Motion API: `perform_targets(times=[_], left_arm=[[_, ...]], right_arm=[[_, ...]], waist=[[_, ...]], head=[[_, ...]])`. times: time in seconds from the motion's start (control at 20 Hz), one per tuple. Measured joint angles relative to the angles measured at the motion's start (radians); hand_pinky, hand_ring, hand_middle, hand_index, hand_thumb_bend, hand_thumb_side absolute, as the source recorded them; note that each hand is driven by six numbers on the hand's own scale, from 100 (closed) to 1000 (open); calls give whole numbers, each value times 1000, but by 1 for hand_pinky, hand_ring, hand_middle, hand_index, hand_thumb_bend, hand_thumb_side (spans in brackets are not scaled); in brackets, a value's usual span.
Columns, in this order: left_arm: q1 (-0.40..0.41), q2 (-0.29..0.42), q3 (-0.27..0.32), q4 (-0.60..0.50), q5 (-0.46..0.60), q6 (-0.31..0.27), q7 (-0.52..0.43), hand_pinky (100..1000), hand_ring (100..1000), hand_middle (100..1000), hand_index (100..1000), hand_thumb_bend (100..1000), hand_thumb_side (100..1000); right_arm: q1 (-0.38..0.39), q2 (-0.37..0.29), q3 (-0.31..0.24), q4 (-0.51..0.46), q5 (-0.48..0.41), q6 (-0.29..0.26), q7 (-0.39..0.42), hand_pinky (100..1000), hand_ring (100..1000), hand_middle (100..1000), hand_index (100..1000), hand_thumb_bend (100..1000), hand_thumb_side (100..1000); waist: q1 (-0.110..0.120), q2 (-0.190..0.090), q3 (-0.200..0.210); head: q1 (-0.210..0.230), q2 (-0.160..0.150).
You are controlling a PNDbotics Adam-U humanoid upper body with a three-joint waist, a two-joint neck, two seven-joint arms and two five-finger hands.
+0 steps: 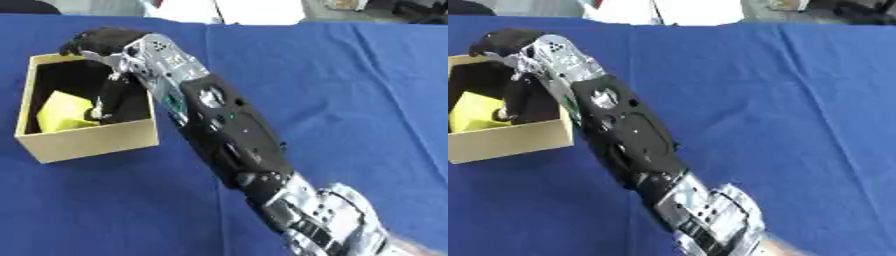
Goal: Pick up objects on the table and place them in the box.
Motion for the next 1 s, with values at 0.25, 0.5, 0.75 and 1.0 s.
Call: perform_targets(times=[0.25,0.5,0.75,1.0], left_arm=[[0,0,0,0,0,0,0,892,801,674,613,152,872],[1,0,0,0,0,0,1,892,801,674,613,154,872],[6,0,1,0,-3,0,4,892,801,675,613,154,872],[8,1,7,0,-6,-2,9,892,802,675,613,151,871]], right_arm=[[1,-4,-9,-15,0,-4,-9,856,922,881,976,424,306],[1,-67,-15,-120,-110,6,-28,799,872,846,906,100,230],[38,-206,-26,-273,-305,77,-84,759,834,807,857,100,306],[121,-388,-48,-363,-471,136,-106,763,841,815,861,100,334]], waist=[[0,0,-3],[0,0,-12],[0,0,-27],[3,0,-37]], head=[[1,0],[7,0],[22,0],[37,0]])
